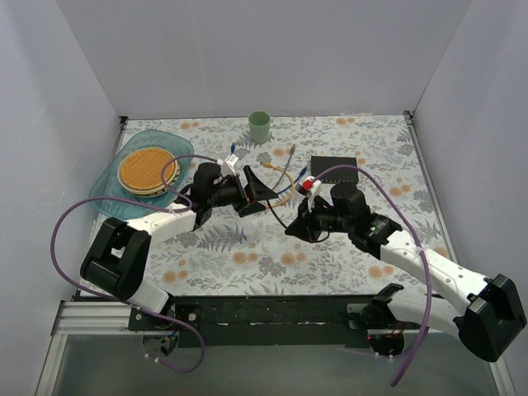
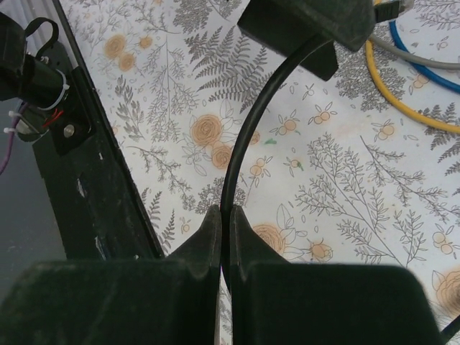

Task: Insert the plug into the switch port

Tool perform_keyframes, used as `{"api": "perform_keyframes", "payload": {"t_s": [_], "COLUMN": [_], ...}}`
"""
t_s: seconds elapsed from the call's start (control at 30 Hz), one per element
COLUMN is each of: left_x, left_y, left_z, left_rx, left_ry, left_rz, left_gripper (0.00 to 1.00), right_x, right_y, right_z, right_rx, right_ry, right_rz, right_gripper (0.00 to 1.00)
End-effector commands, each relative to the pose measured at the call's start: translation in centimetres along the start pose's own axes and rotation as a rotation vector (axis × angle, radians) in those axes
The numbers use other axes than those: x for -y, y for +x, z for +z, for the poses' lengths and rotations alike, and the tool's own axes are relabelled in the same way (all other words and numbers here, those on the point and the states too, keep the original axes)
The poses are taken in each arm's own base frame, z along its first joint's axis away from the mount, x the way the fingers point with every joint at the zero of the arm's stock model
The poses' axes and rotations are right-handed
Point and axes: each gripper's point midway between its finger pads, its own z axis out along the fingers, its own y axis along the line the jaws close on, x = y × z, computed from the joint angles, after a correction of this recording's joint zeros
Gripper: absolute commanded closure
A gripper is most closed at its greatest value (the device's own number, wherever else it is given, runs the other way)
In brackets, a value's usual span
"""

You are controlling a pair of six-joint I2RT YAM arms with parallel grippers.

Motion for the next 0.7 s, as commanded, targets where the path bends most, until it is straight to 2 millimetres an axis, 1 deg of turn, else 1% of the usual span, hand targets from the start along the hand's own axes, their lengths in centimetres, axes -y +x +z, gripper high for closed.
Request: {"api": "perform_keyframes", "payload": {"t_s": [0.0,0.07,0.1,0.13,0.17,0.23,0.43,0.5,0.53,0.57,0.63,0.67], "left_x": [2.4,2.2,2.0,2.1,2.2,1.9,1.6,1.7,1.7,1.9,2.3,2.4], "left_y": [-1.4,-1.4,-1.4,-1.4,-1.4,-1.4,-1.7,-1.8,-1.8,-1.7,-1.7,-1.7], "left_z": [0.0,0.2,0.3,0.4,0.5,0.7,1.2,1.2,1.2,1.1,0.9,0.8], "left_rx": [0.051,0.048,0.045,0.045,0.041,0.039,0.044,0.043,0.043,0.041,0.041,0.044], "left_ry": [0.070,0.071,0.069,0.072,0.082,0.078,0.077,0.082,0.082,0.089,0.105,0.110], "left_rz": [0.042,0.040,0.038,0.039,0.044,0.038,0.037,0.044,0.044,0.048,0.056,0.058], "left_gripper": [0.13,0.19,0.21,0.26,0.29,0.35,0.39,0.46,0.51,0.59,0.68,0.76], "right_x": [-1.7,-1.9,-2.2,-2.4,-2.4,-2.6,-3.0,-3.1,-3.1,-3.0,-2.9,-2.9], "right_y": [-1.0,-0.6,-0.8,-0.8,-0.7,-0.7,0.3,0.7,0.8,1.0,1.4,1.4], "right_z": [-0.9,-1.1,-1.3,-1.5,-1.6,-1.9,-2.3,-2.4,-2.5,-2.5,-2.5,-2.6], "right_rx": [0.057,0.051,0.060,0.061,0.059,0.074,0.073,0.070,0.071,0.068,0.069,0.069], "right_ry": [-0.070,-0.080,-0.087,-0.093,-0.094,-0.095,-0.115,-0.119,-0.118,-0.114,-0.108,-0.105], "right_rz": [-0.027,-0.025,-0.032,-0.035,-0.036,-0.044,-0.037,-0.033,-0.035,-0.031,-0.032,-0.032], "right_gripper": [0.99,0.99,0.99,0.99,0.99,0.99,0.99,0.99,0.99,0.99,0.99,0.99]}}
